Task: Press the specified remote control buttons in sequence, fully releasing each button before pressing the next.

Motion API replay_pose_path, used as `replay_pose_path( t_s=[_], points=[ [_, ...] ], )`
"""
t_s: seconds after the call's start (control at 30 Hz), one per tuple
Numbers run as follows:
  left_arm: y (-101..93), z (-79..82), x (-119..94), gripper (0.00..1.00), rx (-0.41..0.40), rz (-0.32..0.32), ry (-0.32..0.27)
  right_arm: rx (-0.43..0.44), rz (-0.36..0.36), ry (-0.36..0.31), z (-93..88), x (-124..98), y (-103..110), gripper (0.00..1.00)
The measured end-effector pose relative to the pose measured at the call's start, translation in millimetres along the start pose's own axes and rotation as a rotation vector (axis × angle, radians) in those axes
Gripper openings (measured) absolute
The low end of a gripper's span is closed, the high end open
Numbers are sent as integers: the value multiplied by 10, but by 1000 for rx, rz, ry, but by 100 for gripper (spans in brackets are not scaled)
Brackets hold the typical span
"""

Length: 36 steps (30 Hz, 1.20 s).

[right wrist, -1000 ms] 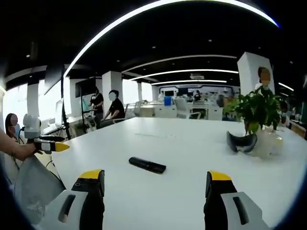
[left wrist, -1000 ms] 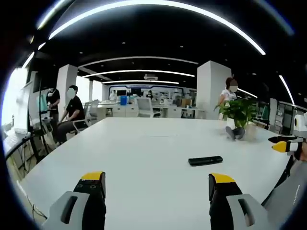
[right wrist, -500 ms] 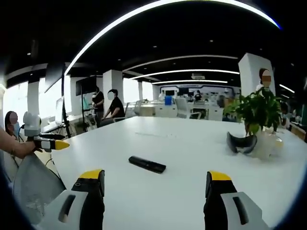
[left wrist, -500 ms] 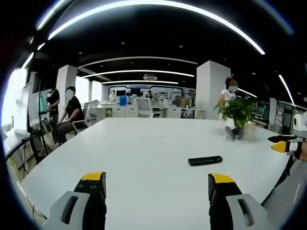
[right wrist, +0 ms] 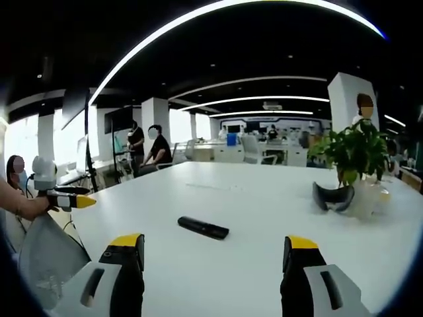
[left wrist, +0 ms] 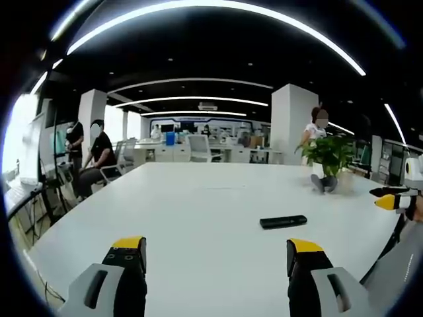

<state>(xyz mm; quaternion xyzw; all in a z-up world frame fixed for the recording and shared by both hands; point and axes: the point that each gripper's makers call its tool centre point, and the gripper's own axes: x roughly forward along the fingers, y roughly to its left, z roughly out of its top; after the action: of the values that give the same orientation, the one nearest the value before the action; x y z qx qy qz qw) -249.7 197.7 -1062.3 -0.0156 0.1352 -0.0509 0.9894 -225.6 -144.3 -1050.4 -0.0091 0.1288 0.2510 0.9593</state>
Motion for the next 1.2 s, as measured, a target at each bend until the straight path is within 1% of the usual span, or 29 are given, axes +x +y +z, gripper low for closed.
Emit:
replay_pose_path(
  t_s=[0.2,0.47,0.67,0.77,0.83,0.87,0.93,0.97,1.0,1.07,1.13,1.17,1.2],
  points=[
    [-4,9,-7,91,3,-1,-6,-15,9,21,-33,15,28,86],
    [-3,-18,5,91,0,-4,8,-18,13,-3,19,7,43,83],
    [-27,-25,22,90,-2,-23,12,-47,4,-17,55,12,32,82],
    [-42,-6,21,90,-5,-35,2,-50,-8,-22,65,3,14,82],
    [-45,24,8,90,-13,-38,-16,-51,-16,-22,65,2,-2,82],
    [-23,68,0,90,-21,-22,-41,-50,-20,-21,62,3,-11,82],
    [11,91,-18,92,-12,-2,-53,-50,-21,-19,59,1,-14,82],
    [18,113,-36,92,-21,1,-68,-51,-21,-20,59,-3,-14,82],
    [35,181,-52,91,-33,6,-108,-56,-26,-25,66,-15,-18,83],
    [45,226,-77,92,-59,-1,-140,-55,-35,-33,81,-35,-31,83],
    [47,208,-69,92,-66,-6,-132,-47,-62,-62,130,-77,-89,81],
    [39,192,-53,92,-68,-11,-121,-31,-82,-63,130,-85,-136,81],
    [11,162,-34,92,-62,-23,-101,-19,-85,-59,119,-78,-153,82]
  ],
)
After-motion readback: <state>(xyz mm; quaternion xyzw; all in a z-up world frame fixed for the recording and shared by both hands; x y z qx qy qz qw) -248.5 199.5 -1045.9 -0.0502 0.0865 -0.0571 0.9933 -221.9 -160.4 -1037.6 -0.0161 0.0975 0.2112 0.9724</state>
